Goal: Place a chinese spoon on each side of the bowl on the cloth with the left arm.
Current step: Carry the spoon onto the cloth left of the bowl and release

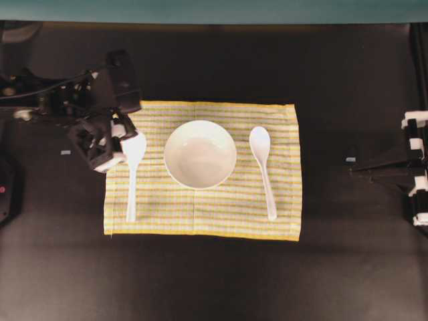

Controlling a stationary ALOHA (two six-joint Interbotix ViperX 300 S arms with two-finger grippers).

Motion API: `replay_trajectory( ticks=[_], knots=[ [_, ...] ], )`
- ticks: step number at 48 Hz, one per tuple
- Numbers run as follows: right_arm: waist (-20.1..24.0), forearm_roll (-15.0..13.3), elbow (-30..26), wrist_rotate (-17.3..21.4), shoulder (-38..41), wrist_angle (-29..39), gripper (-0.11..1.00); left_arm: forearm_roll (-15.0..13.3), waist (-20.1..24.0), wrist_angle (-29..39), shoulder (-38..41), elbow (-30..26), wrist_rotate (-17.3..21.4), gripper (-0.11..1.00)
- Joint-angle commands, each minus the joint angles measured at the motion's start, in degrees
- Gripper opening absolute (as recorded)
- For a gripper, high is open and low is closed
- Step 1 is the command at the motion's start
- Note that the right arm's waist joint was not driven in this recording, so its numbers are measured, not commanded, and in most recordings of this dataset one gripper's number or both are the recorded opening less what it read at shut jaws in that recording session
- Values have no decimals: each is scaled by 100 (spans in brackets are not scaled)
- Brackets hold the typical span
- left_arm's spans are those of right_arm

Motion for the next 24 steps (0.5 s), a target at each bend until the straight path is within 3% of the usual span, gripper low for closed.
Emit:
replay_trajectory(
  ticks=[1, 24],
  knots=[
    [0, 9, -35, 35, 26, -35, 0, 18, 88, -281, 229, -53, 79, 7],
    [0, 9, 62, 35, 26, -35, 0, 26, 413, -545, 448, -44, 343, 7]
  ],
)
